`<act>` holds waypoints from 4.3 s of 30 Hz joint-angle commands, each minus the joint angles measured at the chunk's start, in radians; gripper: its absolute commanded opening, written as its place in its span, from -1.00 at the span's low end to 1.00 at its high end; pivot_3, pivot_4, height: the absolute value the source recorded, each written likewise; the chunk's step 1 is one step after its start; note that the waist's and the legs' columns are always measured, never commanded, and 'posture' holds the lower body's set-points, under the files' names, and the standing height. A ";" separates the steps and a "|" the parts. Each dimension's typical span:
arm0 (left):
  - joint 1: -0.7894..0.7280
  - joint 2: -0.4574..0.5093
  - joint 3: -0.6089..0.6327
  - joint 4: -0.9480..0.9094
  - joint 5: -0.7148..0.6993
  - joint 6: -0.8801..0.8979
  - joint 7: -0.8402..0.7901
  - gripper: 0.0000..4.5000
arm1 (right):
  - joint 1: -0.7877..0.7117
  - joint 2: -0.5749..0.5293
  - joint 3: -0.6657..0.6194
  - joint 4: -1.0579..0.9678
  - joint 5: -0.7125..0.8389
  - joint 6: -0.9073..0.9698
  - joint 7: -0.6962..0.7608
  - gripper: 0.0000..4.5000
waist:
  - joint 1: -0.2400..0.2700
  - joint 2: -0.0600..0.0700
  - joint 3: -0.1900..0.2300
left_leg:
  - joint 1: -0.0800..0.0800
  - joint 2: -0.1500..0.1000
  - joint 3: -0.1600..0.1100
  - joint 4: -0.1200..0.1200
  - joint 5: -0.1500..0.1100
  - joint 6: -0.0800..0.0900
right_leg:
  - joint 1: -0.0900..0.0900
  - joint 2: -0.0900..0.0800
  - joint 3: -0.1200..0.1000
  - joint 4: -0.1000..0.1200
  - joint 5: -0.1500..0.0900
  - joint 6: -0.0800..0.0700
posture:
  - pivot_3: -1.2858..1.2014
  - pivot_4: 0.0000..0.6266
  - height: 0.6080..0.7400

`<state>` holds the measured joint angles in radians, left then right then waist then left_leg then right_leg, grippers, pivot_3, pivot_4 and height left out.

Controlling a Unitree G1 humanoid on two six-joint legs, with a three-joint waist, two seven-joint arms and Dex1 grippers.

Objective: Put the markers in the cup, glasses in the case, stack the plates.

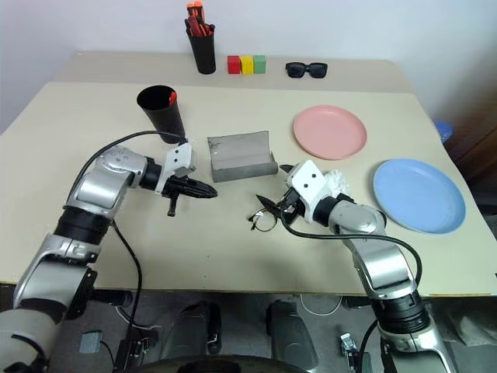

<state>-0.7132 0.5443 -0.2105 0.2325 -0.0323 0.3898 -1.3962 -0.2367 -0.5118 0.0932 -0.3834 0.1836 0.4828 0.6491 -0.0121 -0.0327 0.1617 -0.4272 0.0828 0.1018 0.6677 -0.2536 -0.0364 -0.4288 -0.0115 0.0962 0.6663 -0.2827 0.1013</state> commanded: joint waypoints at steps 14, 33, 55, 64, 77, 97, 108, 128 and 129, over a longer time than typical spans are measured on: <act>-0.253 -0.106 0.006 0.385 0.016 -0.109 0.276 0.27 | 0.008 -0.014 -0.009 -0.039 0.026 0.013 0.012 1.00 | -0.001 0.000 0.000 | 0.000 -0.001 0.000 0.000 0.000 0.000 | 0.000 0.000 0.000 0.000 0.000 0.000 | 0.03 -0.52 0.73; -0.280 -0.147 -0.030 0.536 0.015 -0.222 0.073 -0.97 | 0.126 -0.069 -0.104 -0.107 0.048 0.037 -0.025 1.00 | -0.002 0.000 0.000 | 0.000 -0.001 0.000 0.000 0.000 0.000 | 0.000 0.000 0.000 0.000 0.000 0.000 | 0.03 -0.52 0.73; -0.018 0.031 -0.010 0.072 -0.076 -0.031 0.035 -0.37 | 0.002 -0.239 0.020 -0.049 -0.146 -0.125 0.070 1.00 | -0.002 0.000 0.000 | 0.000 0.000 0.000 0.001 0.000 0.000 | 0.000 0.000 0.000 0.000 0.000 0.000 | 0.03 -0.52 0.73; 0.064 0.023 0.133 -0.120 -0.188 -0.074 0.168 -0.15 | -0.046 -0.303 0.129 0.010 -0.367 -0.306 0.077 1.00 | -0.002 0.000 0.000 | 0.001 0.000 0.000 0.001 0.000 0.000 | 0.000 0.000 0.000 0.000 0.000 0.000 | 0.03 -0.52 0.73; 0.546 0.122 0.308 -0.584 -0.366 0.134 0.347 -0.15 | -0.044 -0.286 0.198 0.053 -0.526 -0.451 0.078 1.00 | -0.006 0.001 -0.001 | 0.003 0.000 0.001 0.001 0.000 0.000 | 0.001 0.000 0.001 0.001 -0.001 -0.002 | 0.03 -0.52 0.73; 0.640 0.081 0.301 -0.684 -0.470 0.215 0.519 -0.13 | -0.064 -0.245 0.228 0.185 -0.652 -0.651 0.055 -0.99 | -0.005 0.000 -0.001 | 0.005 0.000 0.001 0.001 0.000 0.000 | 0.002 0.000 0.001 0.001 -0.002 -0.004 | 0.03 -0.52 0.73; 0.646 0.091 0.366 -0.631 -0.464 0.185 0.577 -0.13 | -0.173 -0.191 0.145 0.084 -0.545 -0.479 0.119 -0.99 | -0.009 0.001 -0.001 | 0.005 0.000 0.001 0.001 0.000 0.000 | 0.002 0.000 0.001 0.001 -0.002 -0.004 | 0.03 -0.52 0.73; 0.777 0.099 0.491 -0.645 -0.470 0.124 0.633 -0.13 | -0.490 0.278 0.369 0.203 -0.531 0.166 0.044 -0.99 | -0.008 0.001 -0.001 | 0.004 0.001 0.003 0.000 0.000 0.000 | 0.000 -0.001 0.001 0.002 -0.002 -0.004 | 0.03 -0.52 0.73; 0.786 0.098 0.492 -0.655 -0.471 0.124 0.637 -0.13 | -0.489 0.272 0.374 0.209 -0.536 0.174 0.044 -0.99 | -0.007 0.001 -0.001 | 0.003 0.001 0.003 0.000 0.000 0.000 | 0.000 -0.001 0.001 0.002 -0.002 -0.004 | 0.03 -0.52 0.73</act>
<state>0.0675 0.6367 0.2539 -0.3786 -0.4857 0.5193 -0.7649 -0.6970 -0.2371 0.4695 -0.1630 -0.3357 0.6452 0.7102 -0.0194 -0.0315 0.1604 -0.4239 0.0833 0.1048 0.6675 -0.2537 -0.0365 -0.4291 -0.0126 0.0973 0.6679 -0.2843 0.0973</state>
